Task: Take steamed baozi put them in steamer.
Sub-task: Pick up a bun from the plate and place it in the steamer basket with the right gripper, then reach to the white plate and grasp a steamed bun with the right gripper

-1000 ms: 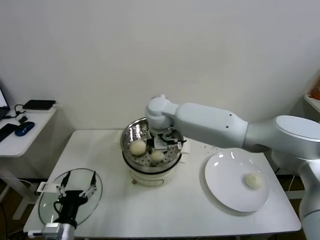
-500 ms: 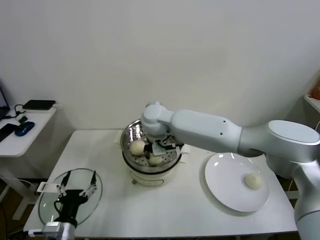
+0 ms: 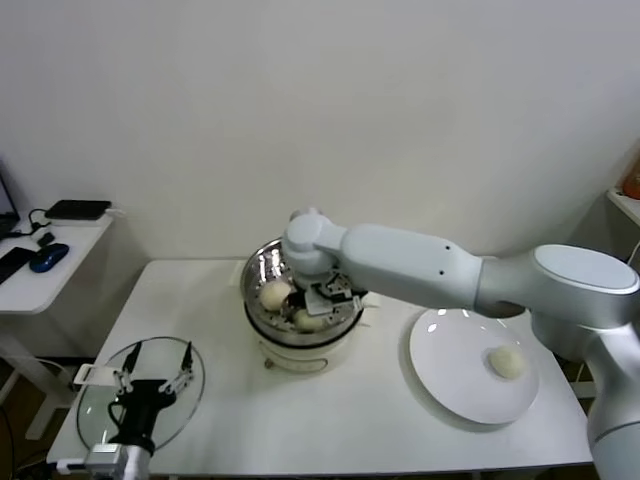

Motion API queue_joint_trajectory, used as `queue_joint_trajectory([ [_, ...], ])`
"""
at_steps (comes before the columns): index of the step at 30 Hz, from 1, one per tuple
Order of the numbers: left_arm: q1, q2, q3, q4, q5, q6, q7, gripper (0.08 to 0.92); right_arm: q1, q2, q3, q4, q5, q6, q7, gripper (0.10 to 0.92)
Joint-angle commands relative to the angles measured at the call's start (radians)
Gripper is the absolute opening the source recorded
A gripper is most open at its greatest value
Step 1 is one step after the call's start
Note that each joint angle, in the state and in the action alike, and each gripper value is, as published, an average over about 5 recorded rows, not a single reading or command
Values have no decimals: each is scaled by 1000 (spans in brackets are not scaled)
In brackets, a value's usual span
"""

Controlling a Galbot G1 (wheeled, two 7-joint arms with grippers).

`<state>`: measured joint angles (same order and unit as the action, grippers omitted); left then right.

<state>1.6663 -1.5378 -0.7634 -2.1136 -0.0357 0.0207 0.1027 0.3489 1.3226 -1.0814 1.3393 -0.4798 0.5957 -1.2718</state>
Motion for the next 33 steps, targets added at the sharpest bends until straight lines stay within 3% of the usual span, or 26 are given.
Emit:
queue_joint_trajectory([
  [1, 0, -1, 1, -3, 1, 0, 0, 823, 24, -6, 16, -5, 23, 20, -9, 822],
  [12, 0, 3, 3, -12, 0, 0, -9, 823, 197, -128, 20, 32, 273, -48, -50, 823],
  [25, 4, 20, 12, -21, 0, -4, -11, 823, 381, -462, -235, 13, 838, -617, 67, 823],
  [33, -11, 22, 31, -15, 7, 0, -9, 823, 286, -646, -223, -73, 857, -701, 53, 823],
])
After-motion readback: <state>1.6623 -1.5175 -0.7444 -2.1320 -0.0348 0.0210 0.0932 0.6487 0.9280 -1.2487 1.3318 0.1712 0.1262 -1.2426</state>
